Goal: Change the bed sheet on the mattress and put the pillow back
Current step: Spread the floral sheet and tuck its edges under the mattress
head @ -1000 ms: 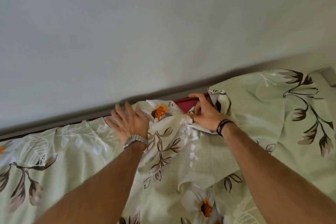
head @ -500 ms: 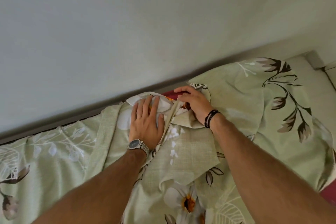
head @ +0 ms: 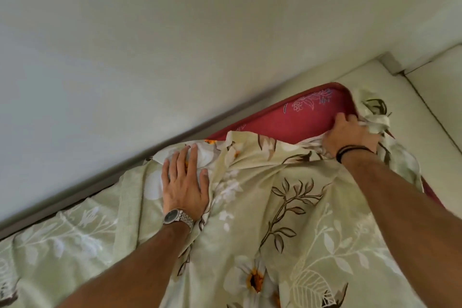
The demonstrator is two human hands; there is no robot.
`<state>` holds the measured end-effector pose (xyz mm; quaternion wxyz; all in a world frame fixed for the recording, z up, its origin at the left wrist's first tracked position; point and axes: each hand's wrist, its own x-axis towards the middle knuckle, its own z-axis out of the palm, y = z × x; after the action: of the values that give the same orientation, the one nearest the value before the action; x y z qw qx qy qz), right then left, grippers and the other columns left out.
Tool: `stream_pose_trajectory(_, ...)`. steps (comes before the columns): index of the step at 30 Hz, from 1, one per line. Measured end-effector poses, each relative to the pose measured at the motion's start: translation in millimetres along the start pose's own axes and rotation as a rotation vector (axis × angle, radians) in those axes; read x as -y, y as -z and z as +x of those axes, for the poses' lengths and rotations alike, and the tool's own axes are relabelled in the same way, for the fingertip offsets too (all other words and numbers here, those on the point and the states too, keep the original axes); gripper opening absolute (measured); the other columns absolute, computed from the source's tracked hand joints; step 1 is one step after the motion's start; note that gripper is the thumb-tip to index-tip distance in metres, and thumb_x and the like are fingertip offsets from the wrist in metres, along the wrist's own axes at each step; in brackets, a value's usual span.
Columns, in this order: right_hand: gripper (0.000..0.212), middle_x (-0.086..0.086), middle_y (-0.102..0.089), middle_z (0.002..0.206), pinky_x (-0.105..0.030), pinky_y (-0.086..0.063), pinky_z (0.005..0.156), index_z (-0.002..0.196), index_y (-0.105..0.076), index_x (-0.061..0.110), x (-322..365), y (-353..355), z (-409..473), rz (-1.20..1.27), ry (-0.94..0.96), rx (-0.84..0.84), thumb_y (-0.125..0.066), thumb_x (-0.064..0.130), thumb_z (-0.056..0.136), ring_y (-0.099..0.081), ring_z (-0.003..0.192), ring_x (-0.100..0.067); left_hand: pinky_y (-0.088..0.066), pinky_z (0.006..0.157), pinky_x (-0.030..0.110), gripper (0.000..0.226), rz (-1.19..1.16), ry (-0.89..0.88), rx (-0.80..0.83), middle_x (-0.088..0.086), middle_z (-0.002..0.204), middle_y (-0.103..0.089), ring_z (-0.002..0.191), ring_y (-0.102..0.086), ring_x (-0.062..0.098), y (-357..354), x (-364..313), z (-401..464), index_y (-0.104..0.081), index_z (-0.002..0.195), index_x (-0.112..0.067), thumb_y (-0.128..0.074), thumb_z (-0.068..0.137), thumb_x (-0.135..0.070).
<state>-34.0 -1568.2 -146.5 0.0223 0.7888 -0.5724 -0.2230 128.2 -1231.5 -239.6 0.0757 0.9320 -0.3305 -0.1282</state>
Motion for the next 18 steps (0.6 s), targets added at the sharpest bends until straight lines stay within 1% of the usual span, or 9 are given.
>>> stream_pose_trajectory(2, 0.041, -0.012, -0.061, 0.123, -0.051, -0.048, 0.097, 0.124, -0.062, 0.014, 19, 21, -9, -0.010, 0.131, -0.050, -0.049, 0.037, 0.093, -0.061, 0.112, -0.037, -0.015, 0.126, 0.048, 0.064, 0.000, 0.005, 0.004, 0.007, 0.160, -0.036, 0.151, -0.028, 0.029, 3, -3, -1, -0.026, 0.161, -0.018, -0.023, 0.103, -0.045)
stream_pose_trajectory(4, 0.049, -0.012, -0.059, 0.130, -0.048, -0.049, 0.098, 0.131, -0.059, 0.018, 51, 35, -34, 0.192, 0.449, -0.069, -0.053, 0.049, 0.095, -0.055, 0.118, -0.034, -0.016, 0.125, 0.048, 0.064, -0.011, 0.008, 0.008, 0.008, 0.159, -0.037, 0.150, -0.030, 0.030, 6, -4, -1, -0.027, 0.160, -0.018, -0.025, 0.103, -0.045)
stream_pose_trajectory(7, 0.077, -0.008, -0.055, 0.139, -0.052, -0.048, 0.103, 0.146, -0.043, 0.022, 90, 32, -74, 0.192, 0.603, 0.283, -0.060, 0.067, 0.086, -0.052, 0.127, -0.033, -0.017, 0.125, 0.049, 0.064, -0.005, 0.018, 0.006, 0.009, 0.158, -0.039, 0.148, -0.031, 0.030, 7, -2, -3, -0.028, 0.160, -0.018, -0.026, 0.102, -0.044)
stream_pose_trajectory(8, 0.074, -0.008, -0.057, 0.136, -0.050, -0.048, 0.101, 0.142, -0.044, 0.020, 95, 28, -75, 0.100, 0.578, 0.348, -0.065, 0.061, 0.085, -0.054, 0.124, -0.034, -0.017, 0.125, 0.049, 0.064, -0.003, 0.019, 0.010, 0.009, 0.158, -0.039, 0.148, -0.032, 0.030, 7, -2, -2, -0.028, 0.160, -0.018, -0.026, 0.102, -0.044)
stream_pose_trajectory(11, 0.025, -0.004, -0.067, 0.114, -0.044, -0.054, 0.091, 0.117, -0.065, 0.022, 84, 28, -64, 0.030, 0.554, 0.321, -0.064, 0.029, 0.093, -0.064, 0.108, -0.030, -0.016, 0.125, 0.049, 0.065, -0.006, 0.011, 0.009, 0.009, 0.159, -0.036, 0.150, -0.029, 0.031, 6, -2, 0, -0.026, 0.160, -0.017, -0.024, 0.102, -0.045)
stream_pose_trajectory(13, 0.011, 0.001, -0.064, 0.103, -0.043, -0.056, 0.086, 0.097, -0.074, 0.028, 68, 38, -49, 0.111, 0.539, 0.091, -0.070, 0.020, 0.091, -0.063, 0.097, -0.023, -0.013, 0.126, 0.050, 0.069, -0.012, 0.020, 0.014, 0.011, 0.165, -0.026, 0.154, -0.020, 0.031, 5, -2, -1, -0.019, 0.162, -0.014, -0.023, 0.102, -0.047)
stream_pose_trajectory(15, 0.017, 0.003, -0.061, 0.098, -0.041, -0.056, 0.080, 0.080, -0.073, 0.029, 62, 49, -36, 0.264, 0.513, -0.177, -0.074, 0.013, 0.086, -0.059, 0.092, -0.020, -0.010, 0.127, 0.050, 0.072, 0.004, 0.026, 0.010, 0.011, 0.169, -0.015, 0.157, -0.009, 0.031, 4, -3, -2, -0.014, 0.163, -0.011, -0.024, 0.102, -0.047)
stream_pose_trajectory(16, 0.018, 0.004, -0.062, 0.099, -0.040, -0.056, 0.081, 0.081, -0.073, 0.029, 67, 56, -30, 0.331, 0.526, -0.170, -0.073, 0.012, 0.087, -0.060, 0.094, -0.019, -0.009, 0.127, 0.051, 0.072, 0.010, 0.030, -0.003, 0.012, 0.170, -0.012, 0.158, -0.007, 0.032, 3, -4, -3, -0.014, 0.163, -0.011, -0.025, 0.102, -0.046)
stream_pose_trajectory(18, 0.010, 0.005, -0.069, 0.109, -0.038, -0.055, 0.089, 0.099, -0.074, 0.031, 90, 66, -20, 0.375, 0.615, 0.198, -0.070, 0.026, 0.092, -0.065, 0.101, -0.018, -0.010, 0.127, 0.051, 0.070, 0.018, 0.037, -0.047, 0.012, 0.169, -0.015, 0.157, -0.009, 0.032, 1, -7, -4, -0.016, 0.163, -0.012, -0.026, 0.101, -0.044)
